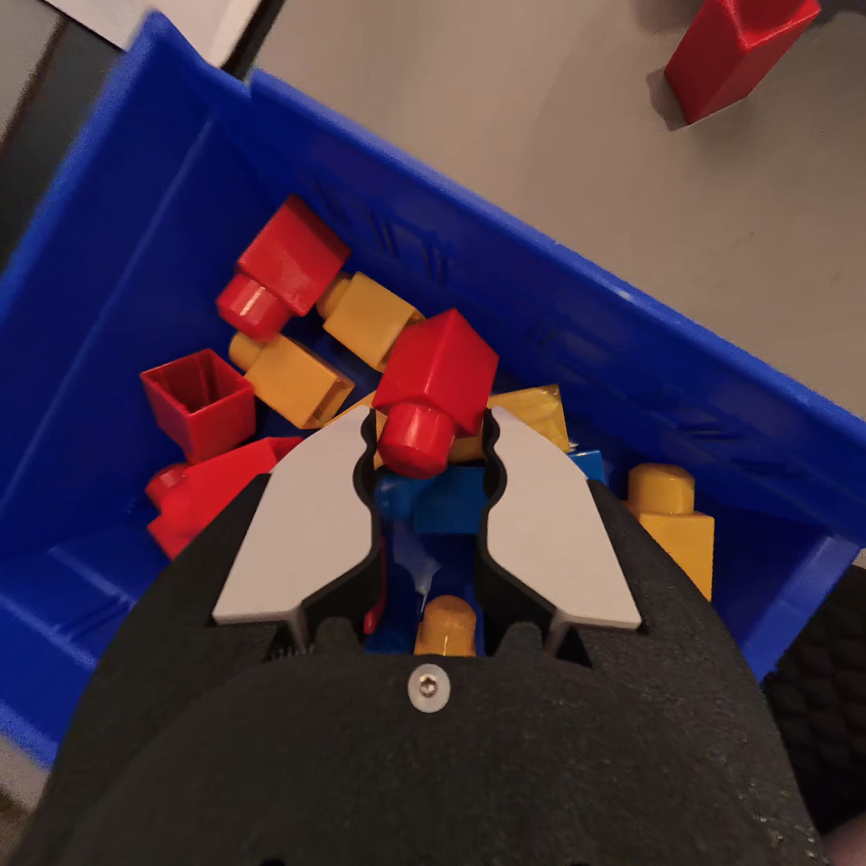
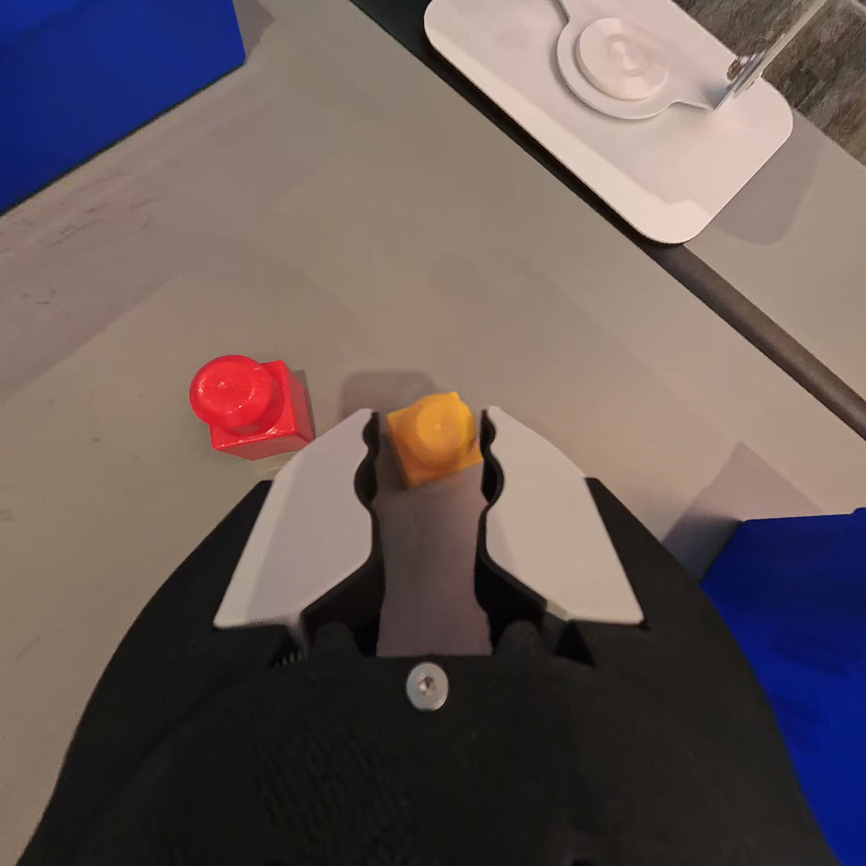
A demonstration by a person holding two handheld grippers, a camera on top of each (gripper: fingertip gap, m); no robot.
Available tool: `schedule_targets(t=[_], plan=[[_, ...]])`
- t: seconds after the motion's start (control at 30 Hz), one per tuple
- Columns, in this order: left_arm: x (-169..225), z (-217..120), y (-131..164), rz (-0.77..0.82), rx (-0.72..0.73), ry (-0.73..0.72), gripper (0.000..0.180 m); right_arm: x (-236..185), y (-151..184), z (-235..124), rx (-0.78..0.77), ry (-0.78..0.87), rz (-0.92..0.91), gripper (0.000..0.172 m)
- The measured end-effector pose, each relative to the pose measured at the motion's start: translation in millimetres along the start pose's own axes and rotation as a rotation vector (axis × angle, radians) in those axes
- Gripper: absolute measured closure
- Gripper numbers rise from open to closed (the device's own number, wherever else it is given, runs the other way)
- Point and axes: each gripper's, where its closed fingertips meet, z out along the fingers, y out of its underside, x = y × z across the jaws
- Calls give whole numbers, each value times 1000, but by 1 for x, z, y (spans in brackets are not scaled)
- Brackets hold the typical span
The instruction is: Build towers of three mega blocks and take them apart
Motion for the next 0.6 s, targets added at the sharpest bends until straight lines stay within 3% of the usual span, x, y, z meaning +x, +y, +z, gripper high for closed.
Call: schedule_targets(t=[0.1,0.23,0.3,0.43,0.5,0.6], plan=[[0,-27,-10,29,25,-72,138,2,-8,-6,18,25,-8,108],[25,-66,-41,153,92,-134,137,-15,-54,-49,218,-2,-56,106],[55,-79,-63,264,132,-116,137,-49,-82,-82,363,-156,-95,109],[134,-92,-103,531,222,-19,138,-141,-99,-151,495,-775,-87,117],[166,-92,-115,630,244,23,138,-156,-97,-160,502,-855,-113,117],[188,-88,-122,686,227,34,138,-165,-79,-147,400,-808,-253,116]])
